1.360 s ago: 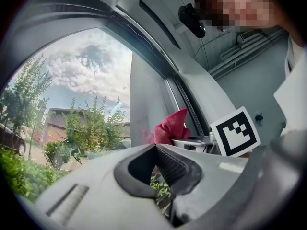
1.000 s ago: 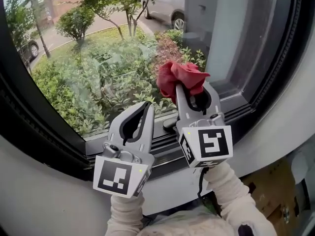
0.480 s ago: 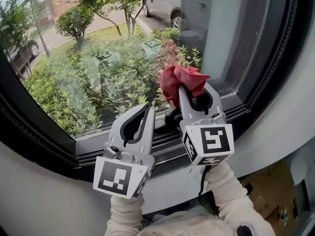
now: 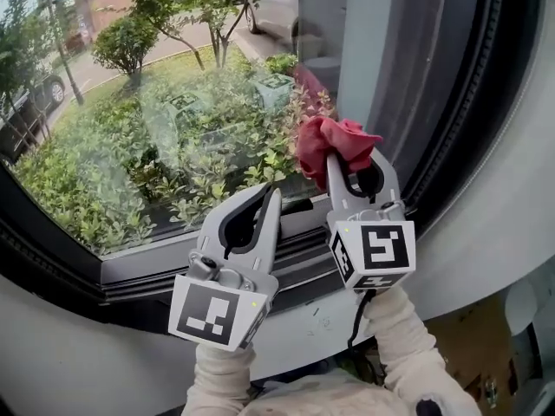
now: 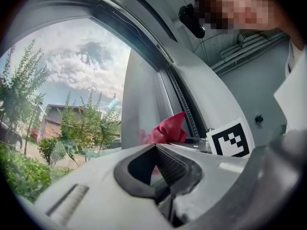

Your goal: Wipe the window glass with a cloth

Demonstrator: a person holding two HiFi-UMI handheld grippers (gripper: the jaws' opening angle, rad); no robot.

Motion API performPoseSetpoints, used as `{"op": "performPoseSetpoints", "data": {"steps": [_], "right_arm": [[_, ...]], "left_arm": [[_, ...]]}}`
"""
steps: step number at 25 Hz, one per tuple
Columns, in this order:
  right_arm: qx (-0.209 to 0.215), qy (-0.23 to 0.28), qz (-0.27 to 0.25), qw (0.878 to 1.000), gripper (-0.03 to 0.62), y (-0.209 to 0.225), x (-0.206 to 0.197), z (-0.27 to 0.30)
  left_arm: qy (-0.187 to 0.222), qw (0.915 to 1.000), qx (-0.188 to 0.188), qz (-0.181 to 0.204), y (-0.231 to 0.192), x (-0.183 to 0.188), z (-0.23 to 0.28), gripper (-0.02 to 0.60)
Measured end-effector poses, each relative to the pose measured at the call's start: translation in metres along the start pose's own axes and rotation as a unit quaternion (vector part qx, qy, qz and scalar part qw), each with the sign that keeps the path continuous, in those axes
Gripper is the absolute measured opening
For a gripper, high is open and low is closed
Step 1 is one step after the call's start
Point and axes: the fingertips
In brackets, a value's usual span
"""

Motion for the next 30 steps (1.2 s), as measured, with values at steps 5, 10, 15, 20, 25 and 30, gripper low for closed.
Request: {"op": "performPoseSetpoints", "data": {"steps": [5,10,15,20,25,30], "right_arm": [[-0.003,0.002,0.005,1.000,0.124,0.035,-0.005,-0.003],[-0.006,0.004,0.017,1.000,0.124,0.061,-0.012,-0.005],[-0.006,0.011,0.025,1.000,0.123,0.064,-0.015,-0.005],[-0.007,0.005,0.044,0.999,0.117,0.049,-0.017,-0.011],[0.024,0.009,0.069,0.997,0.117,0.037,0.007,-0.009],[0.055,0.021,0.090,0.994,0.117,0.012,0.027,-0.042]], "left_arm": [[-0.002,1.0000,-0.003,0.001,0.021,-0.005,0.027,0.000],[-0.004,0.9999,-0.008,0.006,0.038,-0.009,0.046,0.000],[-0.008,0.9999,-0.005,0.014,0.042,-0.011,0.046,0.000],[-0.010,0.9997,0.000,0.022,0.037,-0.008,0.024,0.000],[-0.011,0.9997,0.002,0.023,0.039,0.007,0.024,0.000],[-0.002,0.9997,-0.005,0.025,0.044,0.021,0.004,0.000]]}}
Point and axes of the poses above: the fingertips, and each gripper's own axes: z forward along the fingers, y to its right, x out of its top, and after that the axes turned 5 degrees about y, right-handed
